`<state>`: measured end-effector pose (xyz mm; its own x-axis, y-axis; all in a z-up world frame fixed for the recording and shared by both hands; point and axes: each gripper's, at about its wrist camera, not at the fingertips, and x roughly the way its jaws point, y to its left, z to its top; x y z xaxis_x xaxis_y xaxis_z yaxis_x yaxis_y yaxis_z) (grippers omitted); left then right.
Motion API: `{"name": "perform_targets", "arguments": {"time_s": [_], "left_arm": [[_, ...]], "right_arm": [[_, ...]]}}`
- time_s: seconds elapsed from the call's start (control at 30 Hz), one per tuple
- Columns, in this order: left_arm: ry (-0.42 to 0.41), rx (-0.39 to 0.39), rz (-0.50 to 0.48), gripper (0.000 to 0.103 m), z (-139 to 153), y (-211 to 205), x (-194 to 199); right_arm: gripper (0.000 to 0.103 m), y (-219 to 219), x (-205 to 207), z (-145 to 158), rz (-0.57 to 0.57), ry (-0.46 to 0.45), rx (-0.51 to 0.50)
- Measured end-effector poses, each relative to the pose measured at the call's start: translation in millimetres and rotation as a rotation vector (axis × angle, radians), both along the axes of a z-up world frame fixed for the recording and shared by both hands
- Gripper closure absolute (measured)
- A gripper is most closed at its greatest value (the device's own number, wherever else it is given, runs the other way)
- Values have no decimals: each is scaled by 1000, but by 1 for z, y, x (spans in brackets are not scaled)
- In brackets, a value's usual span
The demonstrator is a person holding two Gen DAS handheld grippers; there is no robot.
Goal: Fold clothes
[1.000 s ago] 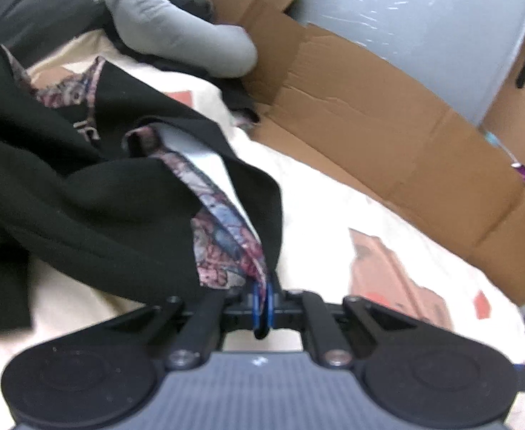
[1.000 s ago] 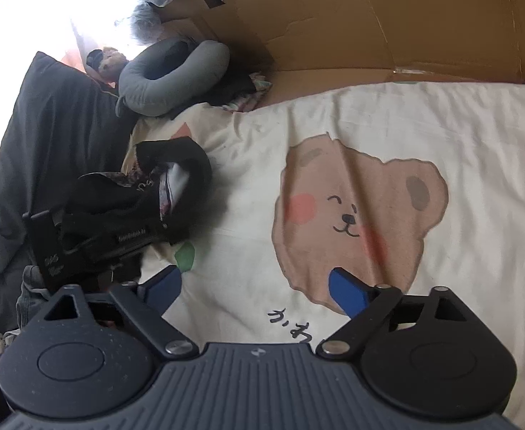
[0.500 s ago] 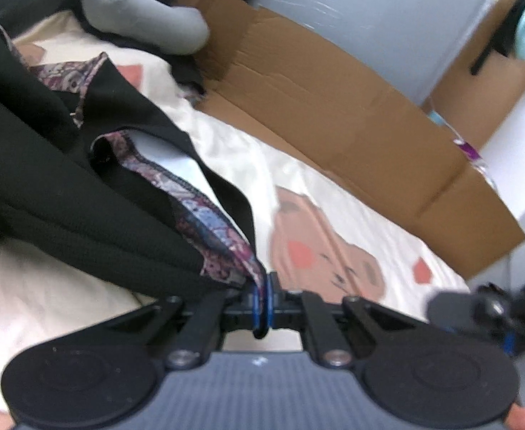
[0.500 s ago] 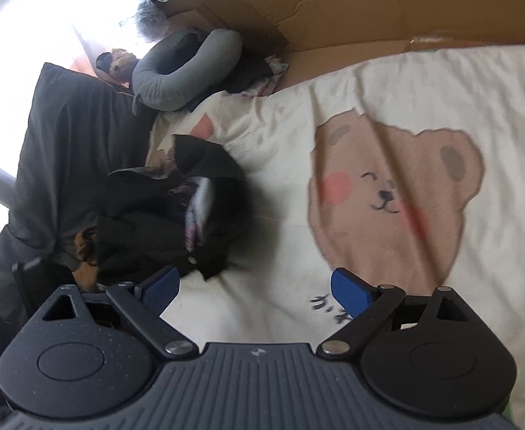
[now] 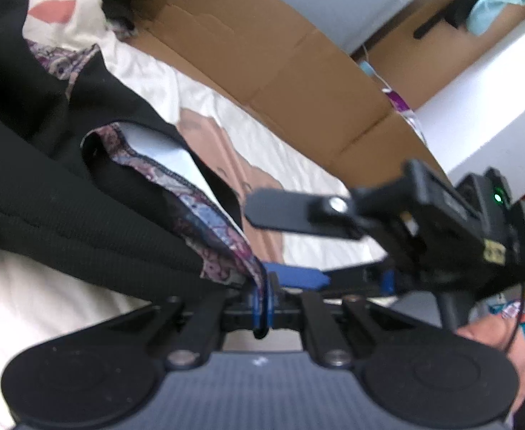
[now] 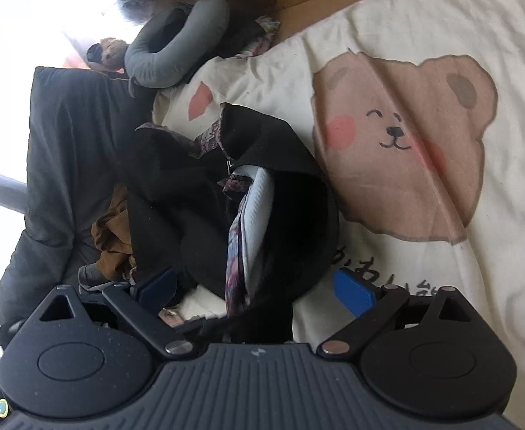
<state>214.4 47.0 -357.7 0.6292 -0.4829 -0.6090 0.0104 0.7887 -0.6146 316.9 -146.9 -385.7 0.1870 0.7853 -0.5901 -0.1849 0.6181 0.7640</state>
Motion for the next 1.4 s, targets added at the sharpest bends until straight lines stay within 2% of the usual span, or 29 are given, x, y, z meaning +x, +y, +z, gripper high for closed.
{"name": "perform_targets", "arguments": {"time_s": [0.17,0.23,0.33,0.37,0.4,0.47,0.5,0.53,0.57,0.63,0.67,0.8,1.03,1.1,1.27,1.4], "left_arm": [[9,-47,-37,99,-4,-14,-9],[6,-62,-53,99,-4,-19,-8],[25,-64,-68,99,-8,-27,-2],[39,-57,-68,99,-10,-29,-3],[53,-51,-68,98,-12,-30,-3],[89,-34,-49,95,-17,-32,-2],[94,-24,-41,90,-17,-32,-3],[94,-10,-21,76,-16,-32,-5],[93,4,-16,58,-14,-31,-6],[96,41,4,34,-9,-26,-9],[98,57,19,30,-6,-22,-11],[125,98,121,29,0,10,-25],[172,186,357,21,18,77,-63],[175,212,400,13,24,92,-75],[185,270,490,7,36,121,-98],[234,346,554,7,30,132,-103]], "right_arm": [[6,-4,0,-3,2,-20,-24],[10,-6,1,-8,9,-3,-21],[31,-10,2,-18,19,38,-10],[49,-12,2,-22,21,52,-4],[74,-13,1,-25,24,58,-10],[94,-15,-2,-30,25,59,-53],[97,-18,-4,-30,22,53,-54],[98,-20,-5,-31,19,46,-54],[98,-22,-6,-31,12,36,-57],[99,-29,-5,-30,-11,21,-63],[99,-32,-5,-29,-23,15,-65],[99,-44,-4,-28,-61,-2,-80],[99,-59,-9,-25,-111,-8,-93],[99,-63,-11,-23,-121,-13,-96],[100,-71,-14,-16,-145,-17,-106],[100,-77,-18,-9,-165,-31,-108]]}}
